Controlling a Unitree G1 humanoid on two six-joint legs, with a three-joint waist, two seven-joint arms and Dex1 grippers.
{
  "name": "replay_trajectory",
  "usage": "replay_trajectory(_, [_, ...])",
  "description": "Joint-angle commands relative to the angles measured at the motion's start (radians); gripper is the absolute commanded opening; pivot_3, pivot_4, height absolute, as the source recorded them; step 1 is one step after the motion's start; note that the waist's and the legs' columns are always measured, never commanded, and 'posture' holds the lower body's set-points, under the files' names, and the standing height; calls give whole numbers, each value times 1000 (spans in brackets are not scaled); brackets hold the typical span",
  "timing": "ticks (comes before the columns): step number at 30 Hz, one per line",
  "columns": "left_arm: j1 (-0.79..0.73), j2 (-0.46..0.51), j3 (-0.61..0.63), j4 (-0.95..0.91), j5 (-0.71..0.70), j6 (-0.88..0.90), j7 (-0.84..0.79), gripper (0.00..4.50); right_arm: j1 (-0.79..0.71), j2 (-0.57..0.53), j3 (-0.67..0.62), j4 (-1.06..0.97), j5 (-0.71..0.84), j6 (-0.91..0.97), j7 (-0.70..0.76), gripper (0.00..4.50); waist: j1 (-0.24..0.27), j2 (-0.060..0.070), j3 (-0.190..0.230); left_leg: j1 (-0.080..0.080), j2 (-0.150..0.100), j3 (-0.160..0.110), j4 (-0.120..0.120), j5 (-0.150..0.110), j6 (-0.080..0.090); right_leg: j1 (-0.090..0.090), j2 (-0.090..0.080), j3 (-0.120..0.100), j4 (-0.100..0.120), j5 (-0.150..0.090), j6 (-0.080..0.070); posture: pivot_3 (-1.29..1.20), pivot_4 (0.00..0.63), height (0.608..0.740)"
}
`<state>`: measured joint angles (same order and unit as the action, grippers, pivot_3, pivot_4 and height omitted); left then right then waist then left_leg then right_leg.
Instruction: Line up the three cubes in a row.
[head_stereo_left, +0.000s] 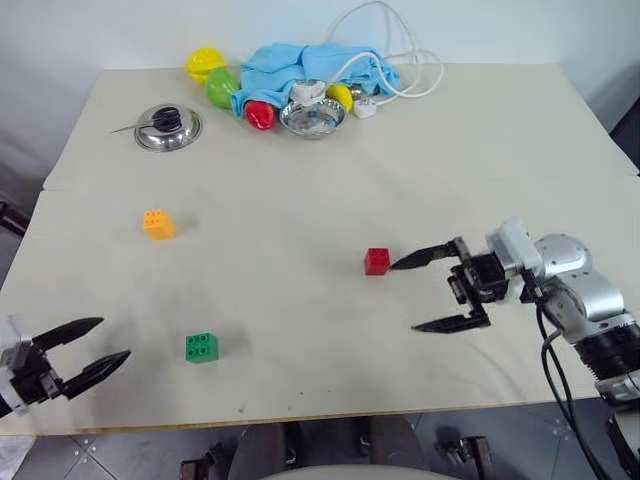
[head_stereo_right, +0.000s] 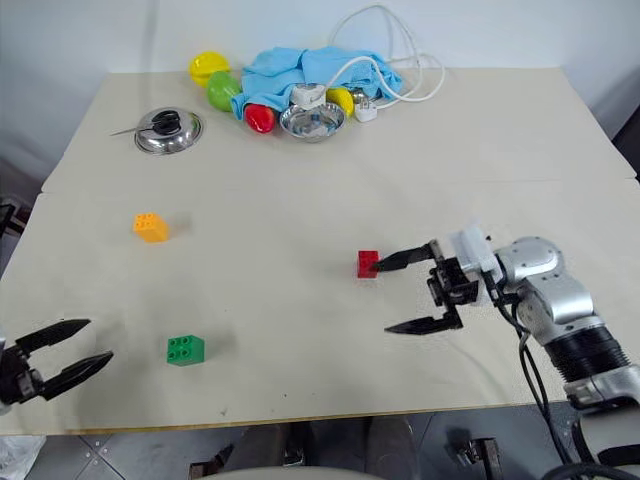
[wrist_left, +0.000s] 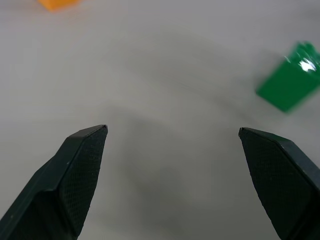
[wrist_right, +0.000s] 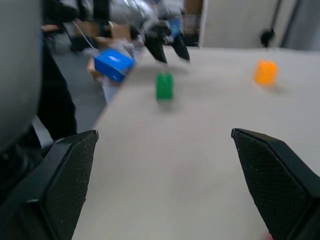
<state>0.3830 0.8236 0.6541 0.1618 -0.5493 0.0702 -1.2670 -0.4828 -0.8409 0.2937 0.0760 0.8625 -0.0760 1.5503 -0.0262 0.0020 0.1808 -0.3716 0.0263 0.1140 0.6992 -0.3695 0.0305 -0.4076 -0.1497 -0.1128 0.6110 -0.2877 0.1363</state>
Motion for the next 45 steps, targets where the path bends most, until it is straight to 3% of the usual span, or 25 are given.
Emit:
replay_trajectory(1, [36, 4, 15, -90, -5, -49, -49, 4500, 38, 16, -61, -35, -16, 8, 64, 4471, 4, 0, 0, 0, 0, 0, 0, 0, 0, 0, -1, 0, 0, 0, 0, 0, 150, 740])
replay_trajectory(5, [44, -1, -30, -225, -16, -61, -69, 4500, 72, 10, -111, -7, -47, 8, 64, 4471, 9, 0, 0, 0, -1, 0, 0, -1, 1, 0, -2, 0, -2, 1, -2, 0, 150, 740])
replay_trajectory(8, [21, -1, -134, -280, 30, -80, -81, 4500, 105, -4, -143, 3, -65, 12, 64, 4471, 8, 0, 0, 0, 0, 0, 0, -2, 0, 0, -2, 0, -2, 1, -3, 0, 150, 740])
replay_trajectory(16, [-109, -74, -289, -197, 104, -168, -27, 4500, 144, 24, -205, -15, -118, 27, 61, 4471, -2, 0, 0, 0, 1, 4, 0, -2, 1, 0, 2, 0, 0, 1, -2, 0, 150, 740])
replay_trajectory(26, [-270, -70, -387, -200, 73, -142, -51, 1506, 288, 10, -330, -70, -134, 35, 24, 4500, 15, 0, 0, 0, 0, 4, 1, -1, 2, 0, 1, 0, 1, 2, -2, 0, 150, 740])
replay_trajectory(32, [-602, -62, -554, -267, 52, 105, -20, 1498, 412, 68, -464, -172, -83, 65, -117, 4500, 46, -1, 0, 0, -1, 3, 4, 0, 3, 1, 1, 0, 2, 3, -1, 0, 150, 740])
replay_trajectory(37, [-859, -163, -771, -114, 181, 140, -38, 1498, 515, 137, -574, -253, -57, 82, -232, 4500, 50, 0, -1, 1, -8, 5, 3, 0, 3, 2, 2, 0, 2, 3, 0, 0, 150, 740])
replay_trajectory(39, [-974, -249, -856, 52, 284, 81, -9, 1498, 546, 168, -604, -260, -71, 39, -232, 4500, 52, 0, -1, 1, -9, 6, 3, 0, 4, 2, 2, 0, 1, 3, 1, 0, 150, 740])
replay_trajectory(45, [-1176, -420, -931, 422, 426, -52, 62, 1498, 643, 182, -671, -313, -97, 29, -263, 4500, 50, -2, 0, 0, -9, 8, 4, 1, 5, 6, 4, -1, -3, 4, 3, 0, 150, 740])
